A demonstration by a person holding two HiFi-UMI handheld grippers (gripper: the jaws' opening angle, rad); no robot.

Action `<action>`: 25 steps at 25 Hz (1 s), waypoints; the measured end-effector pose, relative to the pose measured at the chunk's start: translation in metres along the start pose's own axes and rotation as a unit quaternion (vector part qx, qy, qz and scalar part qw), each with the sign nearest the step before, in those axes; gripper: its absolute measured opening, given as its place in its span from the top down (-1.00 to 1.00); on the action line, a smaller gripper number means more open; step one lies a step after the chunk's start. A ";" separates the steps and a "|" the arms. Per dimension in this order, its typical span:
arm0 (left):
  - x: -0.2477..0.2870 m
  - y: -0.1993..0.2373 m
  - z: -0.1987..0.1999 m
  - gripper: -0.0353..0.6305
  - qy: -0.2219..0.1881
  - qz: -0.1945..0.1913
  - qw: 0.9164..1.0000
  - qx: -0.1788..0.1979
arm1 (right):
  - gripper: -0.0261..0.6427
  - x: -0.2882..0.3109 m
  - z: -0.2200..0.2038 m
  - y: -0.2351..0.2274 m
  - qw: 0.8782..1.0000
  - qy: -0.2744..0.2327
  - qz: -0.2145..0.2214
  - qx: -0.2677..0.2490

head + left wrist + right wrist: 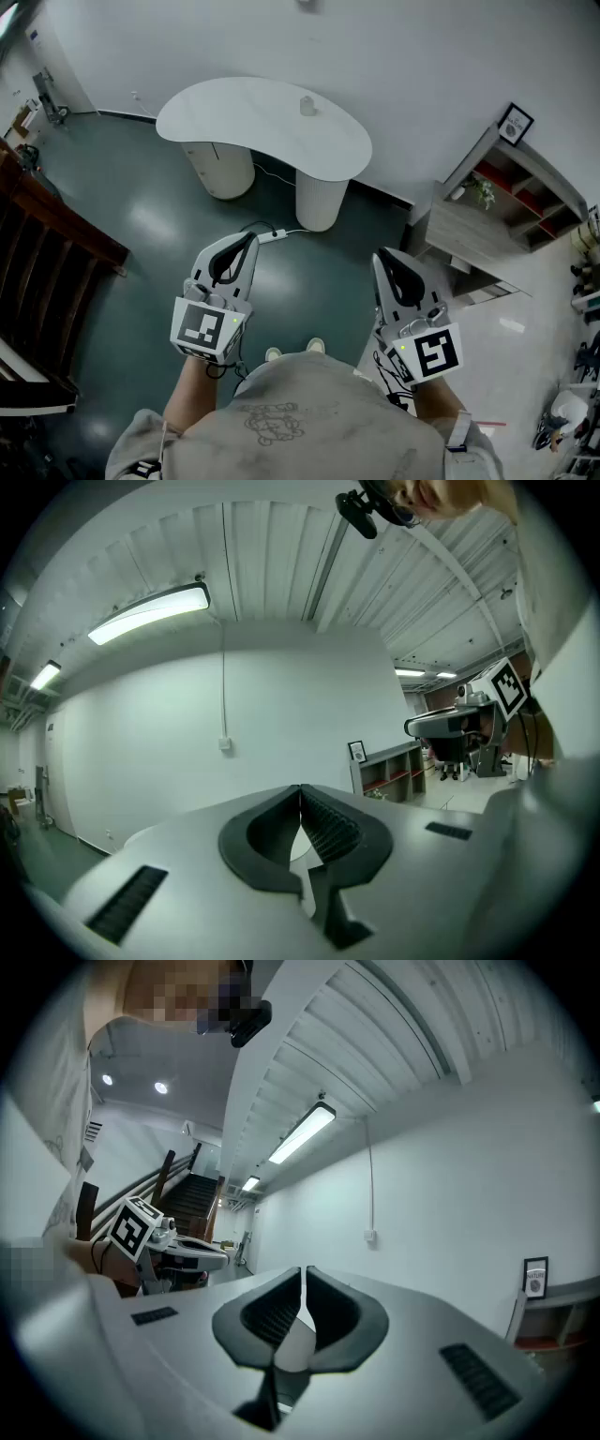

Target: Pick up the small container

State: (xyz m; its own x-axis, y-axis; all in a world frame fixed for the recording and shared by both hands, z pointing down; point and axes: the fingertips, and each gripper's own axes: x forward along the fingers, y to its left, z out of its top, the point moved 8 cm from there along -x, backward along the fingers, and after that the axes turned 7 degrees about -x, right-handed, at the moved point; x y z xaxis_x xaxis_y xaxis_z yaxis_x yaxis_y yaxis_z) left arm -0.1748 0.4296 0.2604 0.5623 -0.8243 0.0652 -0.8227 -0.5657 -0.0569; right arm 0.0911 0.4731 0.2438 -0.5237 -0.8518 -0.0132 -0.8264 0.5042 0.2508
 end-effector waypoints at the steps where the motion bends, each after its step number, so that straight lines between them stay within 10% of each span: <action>1: 0.003 -0.001 0.000 0.84 0.001 0.001 1.000 0.000 | 0.81 -0.001 -0.001 -0.003 1.000 -0.006 0.002 0.008; 25: 0.067 -0.064 -0.012 0.84 0.013 0.003 1.000 0.016 | 0.81 -0.018 -0.053 -0.073 0.998 -0.008 0.040 0.041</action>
State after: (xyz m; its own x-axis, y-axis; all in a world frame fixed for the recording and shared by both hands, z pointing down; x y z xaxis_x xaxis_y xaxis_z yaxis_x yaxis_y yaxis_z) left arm -0.0853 0.4109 0.2805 0.5550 -0.8268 0.0911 -0.8224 -0.5619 -0.0896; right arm 0.1718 0.4439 0.2770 -0.5915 -0.8062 -0.0114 -0.7955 0.5812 0.1716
